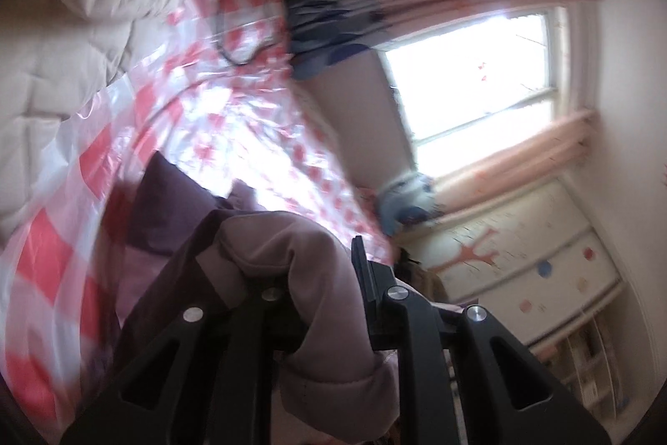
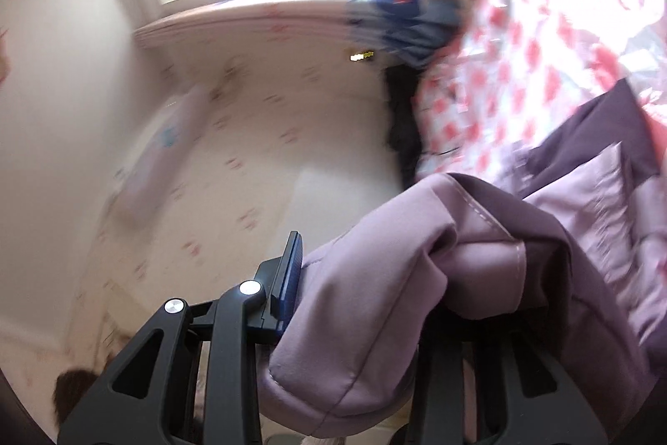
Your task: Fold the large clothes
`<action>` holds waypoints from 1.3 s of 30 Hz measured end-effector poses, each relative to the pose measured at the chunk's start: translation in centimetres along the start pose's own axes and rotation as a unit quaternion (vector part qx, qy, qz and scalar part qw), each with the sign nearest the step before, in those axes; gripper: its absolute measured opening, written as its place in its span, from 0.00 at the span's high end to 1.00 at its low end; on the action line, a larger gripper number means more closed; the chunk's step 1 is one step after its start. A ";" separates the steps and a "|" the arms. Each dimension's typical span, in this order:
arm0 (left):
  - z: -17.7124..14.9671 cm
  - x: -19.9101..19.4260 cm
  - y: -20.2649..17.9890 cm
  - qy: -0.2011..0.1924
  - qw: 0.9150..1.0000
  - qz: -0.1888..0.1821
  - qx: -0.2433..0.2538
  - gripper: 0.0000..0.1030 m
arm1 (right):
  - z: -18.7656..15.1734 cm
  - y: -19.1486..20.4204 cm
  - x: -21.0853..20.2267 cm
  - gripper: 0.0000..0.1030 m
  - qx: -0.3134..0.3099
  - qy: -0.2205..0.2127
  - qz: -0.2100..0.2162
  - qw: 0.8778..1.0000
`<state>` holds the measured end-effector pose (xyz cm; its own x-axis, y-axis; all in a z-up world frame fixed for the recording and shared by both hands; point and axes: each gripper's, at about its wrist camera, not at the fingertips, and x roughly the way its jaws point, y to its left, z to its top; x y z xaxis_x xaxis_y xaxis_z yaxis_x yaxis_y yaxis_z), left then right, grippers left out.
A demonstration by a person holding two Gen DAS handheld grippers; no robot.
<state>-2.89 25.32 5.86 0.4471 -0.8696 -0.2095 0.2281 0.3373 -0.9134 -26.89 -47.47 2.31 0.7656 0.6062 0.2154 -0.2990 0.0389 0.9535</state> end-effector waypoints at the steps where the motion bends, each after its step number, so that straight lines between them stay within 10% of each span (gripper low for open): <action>1: 0.4 1.1 0.8 0.000 1.000 0.012 -0.003 0.84 | 0.6 -1.4 0.5 0.67 0.012 -0.007 -0.014 1.000; 11: 2.5 9.6 8.7 0.011 0.990 0.132 -0.041 0.81 | 3.4 -13.1 3.6 0.67 0.091 -0.036 -0.116 0.988; 15: 3.1 10.6 9.0 0.026 0.987 0.152 -0.053 0.76 | 4.3 -13.8 4.3 0.49 0.119 -0.027 -0.120 0.985; 18: 3.4 10.0 7.8 0.028 0.990 0.115 -0.081 0.48 | 4.6 -12.4 4.1 0.09 0.126 -0.026 -0.091 0.987; 23: 3.8 7.2 2.3 -0.020 0.998 0.045 -0.049 0.24 | 3.6 -5.7 4.6 0.06 0.030 0.000 -0.136 0.990; 26: 1.7 7.0 -2.8 -0.029 0.994 0.078 0.074 0.18 | 0.8 -1.0 7.8 0.06 -0.130 0.064 -0.267 0.953; 31: -4.6 13.2 -6.8 0.056 0.964 0.123 0.228 0.16 | -3.7 -0.8 16.2 0.07 -0.322 0.138 -0.449 0.822; 35: -6.1 20.5 -5.2 0.094 0.938 0.191 0.274 0.16 | -2.5 -6.3 20.6 0.06 -0.360 0.138 -0.529 0.756; 37: -5.0 23.1 -3.0 0.098 0.935 0.224 0.255 0.16 | -1.2 -9.2 22.0 0.06 -0.358 0.139 -0.553 0.739; 39: -3.2 25.0 -0.6 0.095 0.937 0.249 0.226 0.16 | 0.7 -11.2 22.7 0.06 -0.334 0.137 -0.552 0.752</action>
<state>5.37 2.17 0.07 0.4427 -0.5979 -0.6682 0.3952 0.7990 -0.4532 -5.78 -34.71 -3.39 0.6383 0.0487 -0.7682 0.1431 0.9731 0.1806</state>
